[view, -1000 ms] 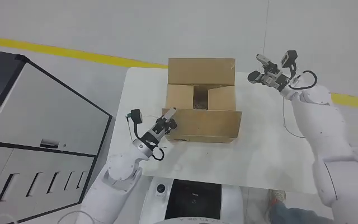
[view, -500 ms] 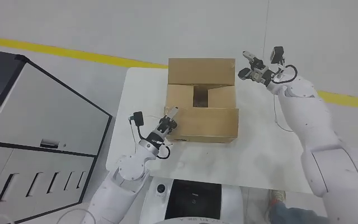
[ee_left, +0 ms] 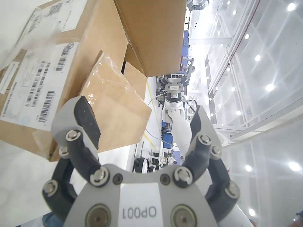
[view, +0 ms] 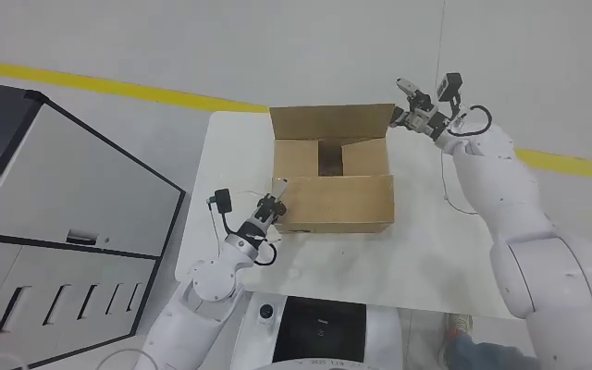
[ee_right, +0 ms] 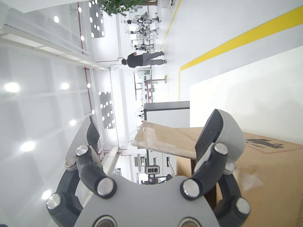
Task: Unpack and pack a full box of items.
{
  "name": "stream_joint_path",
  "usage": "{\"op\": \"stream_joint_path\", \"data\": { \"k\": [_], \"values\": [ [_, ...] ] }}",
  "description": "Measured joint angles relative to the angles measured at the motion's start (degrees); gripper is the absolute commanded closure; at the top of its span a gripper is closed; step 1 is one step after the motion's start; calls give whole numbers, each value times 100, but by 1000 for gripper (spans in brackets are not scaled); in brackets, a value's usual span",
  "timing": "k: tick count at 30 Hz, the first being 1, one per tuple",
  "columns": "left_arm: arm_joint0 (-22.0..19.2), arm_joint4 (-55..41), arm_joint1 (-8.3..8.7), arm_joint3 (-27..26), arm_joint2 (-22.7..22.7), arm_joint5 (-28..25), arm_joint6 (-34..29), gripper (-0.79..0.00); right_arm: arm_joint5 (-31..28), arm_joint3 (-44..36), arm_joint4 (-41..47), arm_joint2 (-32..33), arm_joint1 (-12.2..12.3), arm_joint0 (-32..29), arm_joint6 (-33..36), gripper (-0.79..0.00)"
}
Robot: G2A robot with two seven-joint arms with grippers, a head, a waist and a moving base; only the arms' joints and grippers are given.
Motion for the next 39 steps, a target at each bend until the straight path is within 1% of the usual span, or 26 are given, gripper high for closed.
{"op": "stream_joint_path", "data": {
  "k": [3,6,16,22,32,35,39],
  "values": [
    [-18,2,-6,20,11,27,13,-785,-132,6,12,38,38,-39,520,-785],
    [-61,-1,-14,64,28,43,21,-785,-119,11,-20,48,62,-108,870,-785],
    [-212,-48,-43,176,13,47,134,-785,-47,-166,-49,54,64,-383,1612,-785],
    [-328,11,-67,281,-25,29,388,-785,13,-256,-212,-14,35,-486,1648,-785],
    [-441,-32,-103,396,-107,13,619,-785,201,-517,-142,-13,-2,-673,1889,-785],
    [-484,-4,-117,470,-81,-24,656,-785,123,-566,-67,61,27,-678,1811,-785],
    [-525,44,-134,542,-29,-51,658,-785,-105,-506,79,286,137,-504,1581,-785]
  ]
}}
